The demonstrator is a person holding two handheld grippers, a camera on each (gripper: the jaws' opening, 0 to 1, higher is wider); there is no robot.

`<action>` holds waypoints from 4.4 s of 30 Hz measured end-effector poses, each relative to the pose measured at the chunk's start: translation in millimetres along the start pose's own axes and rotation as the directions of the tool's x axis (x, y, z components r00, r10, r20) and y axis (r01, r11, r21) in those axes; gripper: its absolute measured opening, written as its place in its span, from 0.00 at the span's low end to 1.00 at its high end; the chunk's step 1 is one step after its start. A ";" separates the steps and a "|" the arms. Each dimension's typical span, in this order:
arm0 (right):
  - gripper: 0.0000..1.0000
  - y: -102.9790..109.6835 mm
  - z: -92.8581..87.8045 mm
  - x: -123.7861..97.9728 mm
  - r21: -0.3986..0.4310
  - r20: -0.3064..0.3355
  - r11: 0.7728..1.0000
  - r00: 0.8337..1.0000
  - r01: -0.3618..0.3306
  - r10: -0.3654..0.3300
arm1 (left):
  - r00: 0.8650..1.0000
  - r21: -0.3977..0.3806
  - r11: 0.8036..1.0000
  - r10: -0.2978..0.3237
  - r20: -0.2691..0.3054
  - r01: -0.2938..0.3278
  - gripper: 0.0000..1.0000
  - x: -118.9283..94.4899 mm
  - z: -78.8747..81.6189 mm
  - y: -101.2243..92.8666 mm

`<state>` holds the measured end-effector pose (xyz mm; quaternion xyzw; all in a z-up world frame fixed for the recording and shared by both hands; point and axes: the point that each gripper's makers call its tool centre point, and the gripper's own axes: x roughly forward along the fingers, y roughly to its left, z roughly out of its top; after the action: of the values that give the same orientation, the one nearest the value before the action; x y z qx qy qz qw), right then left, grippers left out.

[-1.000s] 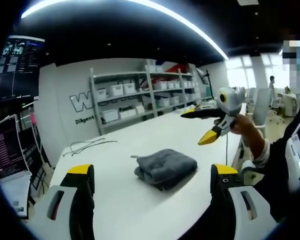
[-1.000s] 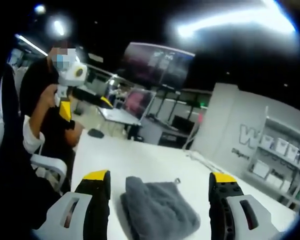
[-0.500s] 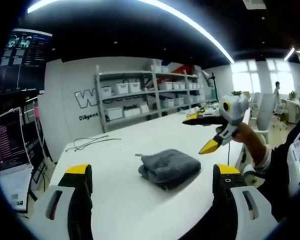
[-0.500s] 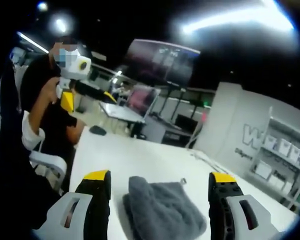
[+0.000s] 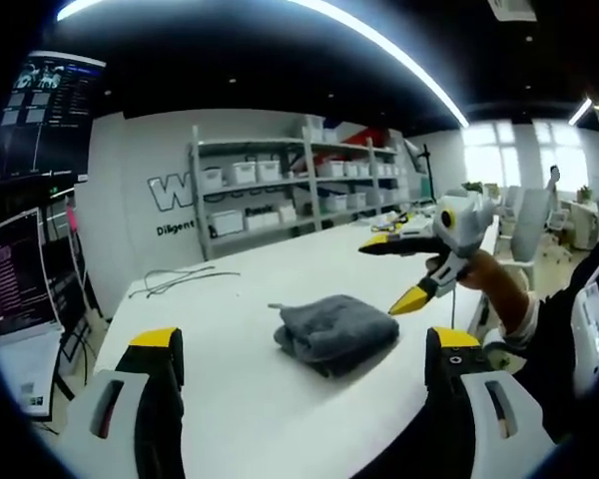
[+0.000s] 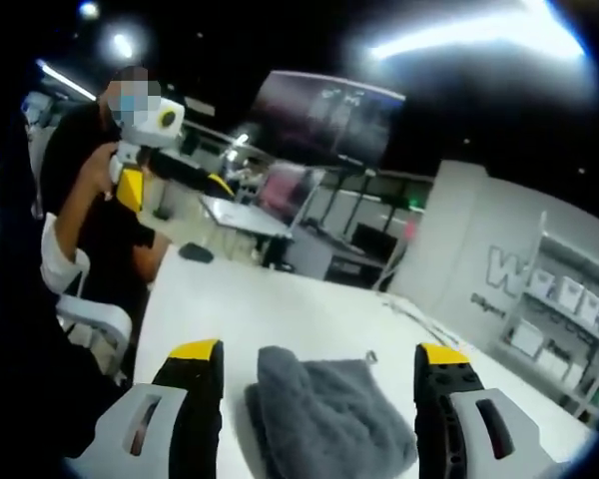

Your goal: Open the folded towel by lifting each exposed corner and separating the folded layers until the towel lies flat within the target outline without major curled edges

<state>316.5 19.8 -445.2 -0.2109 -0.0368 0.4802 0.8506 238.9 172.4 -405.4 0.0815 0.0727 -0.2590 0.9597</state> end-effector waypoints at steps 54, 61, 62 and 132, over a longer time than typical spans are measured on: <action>0.59 14.7 -37.1 50.0 -0.113 -0.103 0.991 0.993 -0.075 0.063 | 0.998 -0.005 0.998 -0.057 0.015 0.057 0.99 0.6 1.8 -8.5; 0.57 22.1 -40.9 56.3 -0.126 -0.117 0.988 0.990 -0.094 0.080 | 0.999 0.008 0.999 -0.036 0.008 0.036 0.98 0.8 0.8 -5.0; 0.57 23.1 -41.3 57.2 -0.127 -0.119 0.987 0.990 -0.096 0.081 | 0.999 0.008 0.999 -0.034 0.008 0.034 0.97 0.9 0.6 -4.6; 0.40 51.5 -65.0 80.2 -0.106 -0.149 0.982 0.979 -0.158 0.141 | 1.000 -0.031 0.999 -0.005 0.004 0.005 0.98 2.3 1.1 0.6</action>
<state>335.5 88.7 -535.8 -0.2961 0.0111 0.5237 0.7987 241.4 171.6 -404.7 0.0658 0.0751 -0.2606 0.9603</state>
